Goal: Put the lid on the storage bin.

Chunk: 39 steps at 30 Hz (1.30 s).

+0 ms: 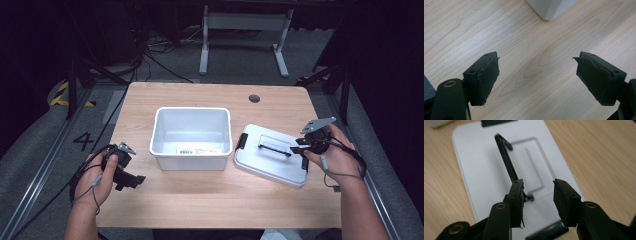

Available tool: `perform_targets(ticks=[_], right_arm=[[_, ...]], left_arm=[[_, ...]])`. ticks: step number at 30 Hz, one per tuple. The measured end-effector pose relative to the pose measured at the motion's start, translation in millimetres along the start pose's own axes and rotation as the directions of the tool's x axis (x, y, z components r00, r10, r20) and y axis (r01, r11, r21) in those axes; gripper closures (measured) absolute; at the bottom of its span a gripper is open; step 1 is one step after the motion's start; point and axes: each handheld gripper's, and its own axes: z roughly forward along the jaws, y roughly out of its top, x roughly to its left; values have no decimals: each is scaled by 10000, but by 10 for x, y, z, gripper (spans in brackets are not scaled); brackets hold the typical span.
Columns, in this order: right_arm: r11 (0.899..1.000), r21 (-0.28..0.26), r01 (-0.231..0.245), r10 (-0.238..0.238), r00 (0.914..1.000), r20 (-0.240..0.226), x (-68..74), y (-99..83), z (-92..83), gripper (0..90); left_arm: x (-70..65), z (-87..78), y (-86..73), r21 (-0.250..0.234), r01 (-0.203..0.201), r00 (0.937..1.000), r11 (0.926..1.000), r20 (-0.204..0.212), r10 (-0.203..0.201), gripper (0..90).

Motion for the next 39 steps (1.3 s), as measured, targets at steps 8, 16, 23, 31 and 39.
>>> perform_targets(ticks=[8, 16, 23, 31, 39], right_arm=[[9962, -872, 74, -110, 9991, -410, 85, 58, -1, 521], [9891, -1407, 429, -673, 9826, -1730, 255, 154, 120, 476], [9874, -998, 1227, -1386, 9752, -1723, 320, 191, 290, 487], [9855, -1003, 1367, -1536, 9705, -1856, 341, 195, 452, 521], [9808, -1229, 1514, -1691, 9742, -1496, 281, 202, 421, 542]], left_arm=[[-56, 16, 47, 115, -395, 9990, 9992, 234, 393, 186], [-156, 23, 98, 98, -750, 9952, 9971, 635, 742, 183], [-188, 34, 107, 356, -882, 9945, 9955, 594, 860, 183], [-200, 33, 106, 212, -1017, 9919, 9946, 790, 997, 183], [-188, 28, 91, 199, -947, 9922, 9953, 827, 928, 185]])
